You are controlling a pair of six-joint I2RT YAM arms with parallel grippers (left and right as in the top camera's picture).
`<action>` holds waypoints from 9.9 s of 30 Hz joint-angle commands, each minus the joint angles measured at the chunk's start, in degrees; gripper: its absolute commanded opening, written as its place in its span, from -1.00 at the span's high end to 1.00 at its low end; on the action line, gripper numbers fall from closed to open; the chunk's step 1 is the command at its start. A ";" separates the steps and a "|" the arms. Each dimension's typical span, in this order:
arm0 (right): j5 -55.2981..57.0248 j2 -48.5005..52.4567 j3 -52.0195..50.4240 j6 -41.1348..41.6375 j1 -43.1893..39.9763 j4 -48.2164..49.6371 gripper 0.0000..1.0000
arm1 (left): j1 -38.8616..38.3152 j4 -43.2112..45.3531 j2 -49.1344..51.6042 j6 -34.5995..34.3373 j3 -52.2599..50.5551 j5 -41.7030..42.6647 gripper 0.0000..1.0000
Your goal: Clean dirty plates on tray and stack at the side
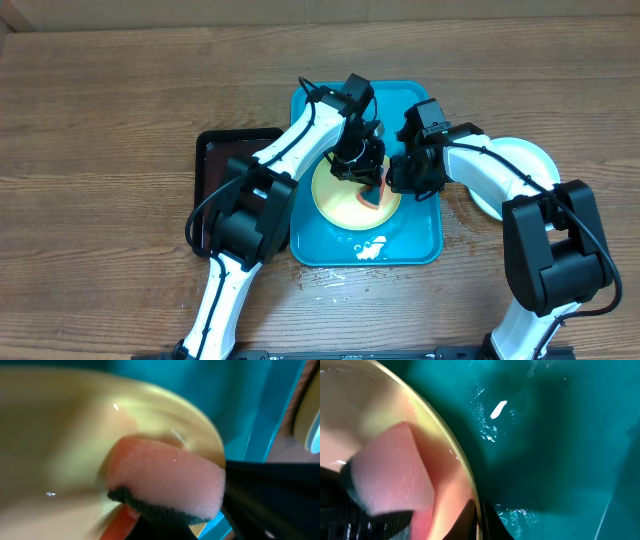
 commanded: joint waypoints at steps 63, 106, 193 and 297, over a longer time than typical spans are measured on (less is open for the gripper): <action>29.11 -4.20 23.82 -3.26 21.94 -15.04 0.92 | 41.13 -20.28 -46.25 3.04 -0.07 -16.76 -1.00; 85.33 -4.20 23.78 -1.29 50.36 3.61 0.92 | 43.08 -20.90 -53.70 3.06 -0.13 -16.65 -1.00; -7.87 -79.28 -10.78 -15.26 -15.69 -4.15 -1.00 | 43.08 -20.90 -53.70 3.06 -0.13 -16.65 -0.99; -8.76 -109.94 -68.26 -15.02 -15.37 39.56 -1.00 | 29.90 56.08 -135.69 -0.20 -108.00 -26.75 -0.99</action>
